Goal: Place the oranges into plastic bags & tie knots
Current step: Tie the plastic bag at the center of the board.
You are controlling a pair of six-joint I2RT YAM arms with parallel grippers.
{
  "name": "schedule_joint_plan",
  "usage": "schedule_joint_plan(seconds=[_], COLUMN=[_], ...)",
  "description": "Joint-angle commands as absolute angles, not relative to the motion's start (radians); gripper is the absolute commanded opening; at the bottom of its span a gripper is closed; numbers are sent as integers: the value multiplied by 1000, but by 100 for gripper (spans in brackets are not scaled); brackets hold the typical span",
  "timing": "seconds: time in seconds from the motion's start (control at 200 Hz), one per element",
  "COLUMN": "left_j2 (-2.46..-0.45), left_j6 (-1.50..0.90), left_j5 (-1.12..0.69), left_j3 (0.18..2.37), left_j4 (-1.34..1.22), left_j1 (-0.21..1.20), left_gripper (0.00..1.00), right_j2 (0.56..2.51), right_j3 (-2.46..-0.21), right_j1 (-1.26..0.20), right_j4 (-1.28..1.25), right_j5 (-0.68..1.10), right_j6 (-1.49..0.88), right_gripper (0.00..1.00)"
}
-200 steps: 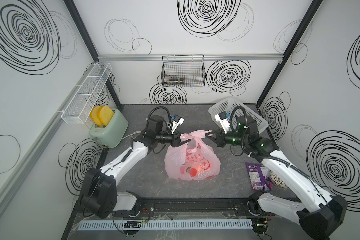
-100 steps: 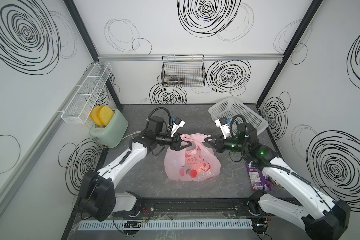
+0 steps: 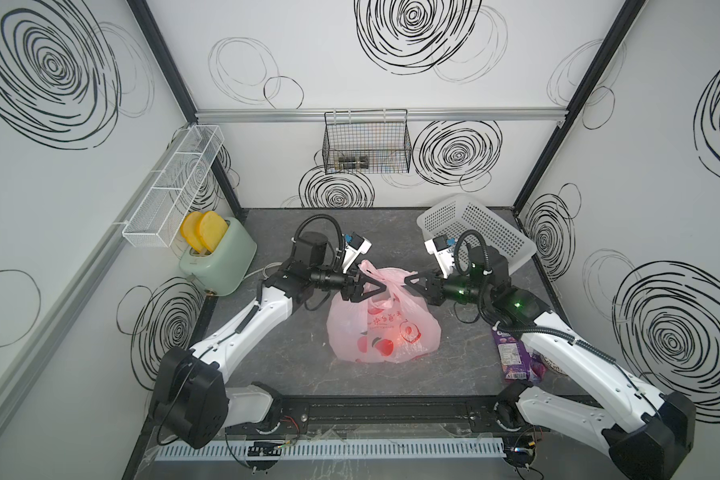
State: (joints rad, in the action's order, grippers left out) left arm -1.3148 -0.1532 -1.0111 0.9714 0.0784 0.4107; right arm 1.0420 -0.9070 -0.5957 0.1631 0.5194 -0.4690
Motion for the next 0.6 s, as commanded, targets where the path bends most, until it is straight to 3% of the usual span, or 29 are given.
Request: schedule_joint_plan(seconds=[0.0, 0.115, 0.365, 0.59], left_j2=[-1326, -1336, -1322, -1318], left_j6=[-185, -193, -198, -199], left_j5=[-1008, -1011, -1030, -1046], left_j3=[991, 988, 980, 983], left_j4=[1, -6, -9, -3], left_j1=[405, 405, 382, 362], left_gripper=[58, 47, 52, 51], right_j2=[1020, 1005, 983, 966], right_j3=[-929, -916, -873, -809], right_j1=[-614, -643, -727, -751], right_j4=[150, 147, 153, 109], right_j5=[520, 523, 495, 495], right_j6=[-480, -486, -497, -523], right_gripper=[0, 0, 0, 0])
